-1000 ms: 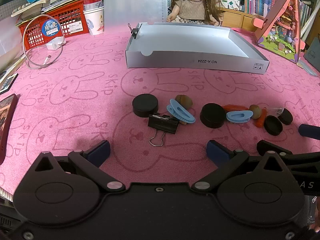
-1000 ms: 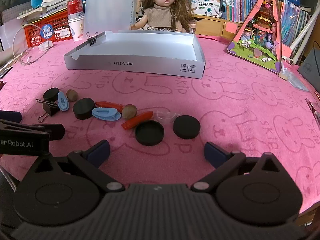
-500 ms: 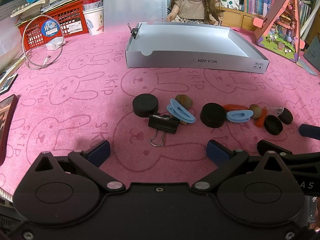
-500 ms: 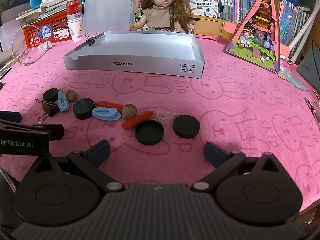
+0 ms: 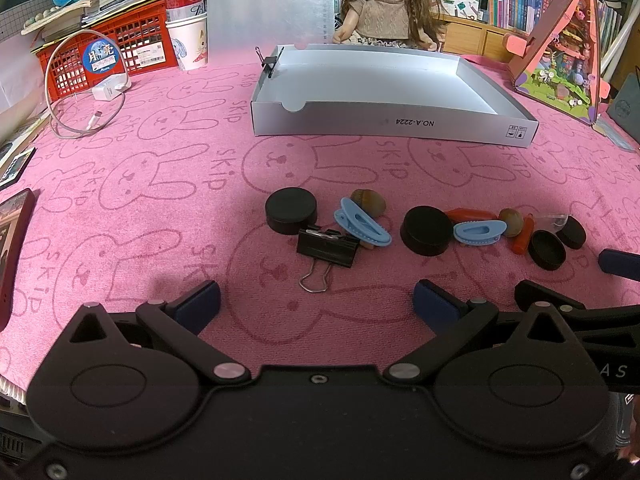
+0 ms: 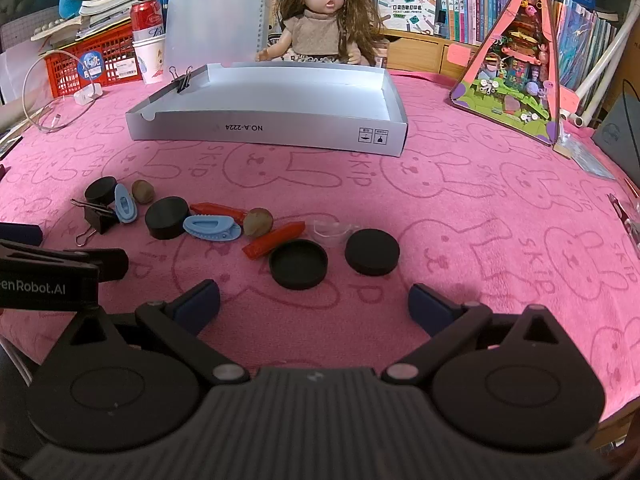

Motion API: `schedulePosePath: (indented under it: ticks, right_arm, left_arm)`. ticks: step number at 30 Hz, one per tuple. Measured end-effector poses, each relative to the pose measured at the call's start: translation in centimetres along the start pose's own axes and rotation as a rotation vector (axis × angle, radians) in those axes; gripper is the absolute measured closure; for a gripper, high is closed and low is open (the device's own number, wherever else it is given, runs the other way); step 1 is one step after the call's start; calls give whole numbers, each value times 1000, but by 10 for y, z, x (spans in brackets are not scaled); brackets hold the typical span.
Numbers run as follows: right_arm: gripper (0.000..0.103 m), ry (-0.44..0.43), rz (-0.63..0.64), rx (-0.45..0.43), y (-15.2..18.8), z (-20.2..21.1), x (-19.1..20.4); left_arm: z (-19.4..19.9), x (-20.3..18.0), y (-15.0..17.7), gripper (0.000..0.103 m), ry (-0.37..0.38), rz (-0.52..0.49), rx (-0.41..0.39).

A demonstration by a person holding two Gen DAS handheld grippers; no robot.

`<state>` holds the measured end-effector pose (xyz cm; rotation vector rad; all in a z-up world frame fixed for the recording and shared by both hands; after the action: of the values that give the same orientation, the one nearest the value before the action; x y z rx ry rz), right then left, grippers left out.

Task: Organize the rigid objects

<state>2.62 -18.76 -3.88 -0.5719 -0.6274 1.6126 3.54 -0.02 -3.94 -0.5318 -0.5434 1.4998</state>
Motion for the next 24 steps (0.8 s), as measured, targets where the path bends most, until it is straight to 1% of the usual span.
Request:
schedulePosePath:
  ticks: [14,21,24]
  right_arm:
    - [0,-3,2,-6,1,0,2]
    - [0,-5,-1,-15,2,0,2]
    - [0,-9,-6,-18,1,0,2]
  left_arm:
    - [-2,-1,2,0,2,-5,-7]
    - [2,-1,5,0,12,-14,-34]
    - [3,1,5,1,16,-13,-31]
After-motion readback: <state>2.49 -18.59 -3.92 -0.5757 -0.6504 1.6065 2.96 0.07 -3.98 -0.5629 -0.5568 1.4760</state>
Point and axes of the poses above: each gripper's, at about its wrist camera, not at the fingertips, and z roughly against the way its jaws point, x to its left, y to its underside, the point moved 5 cm from there along -z, roughly the way its jaws point, and after that the axes turned 3 degrees about x, right-handed, at the moved point
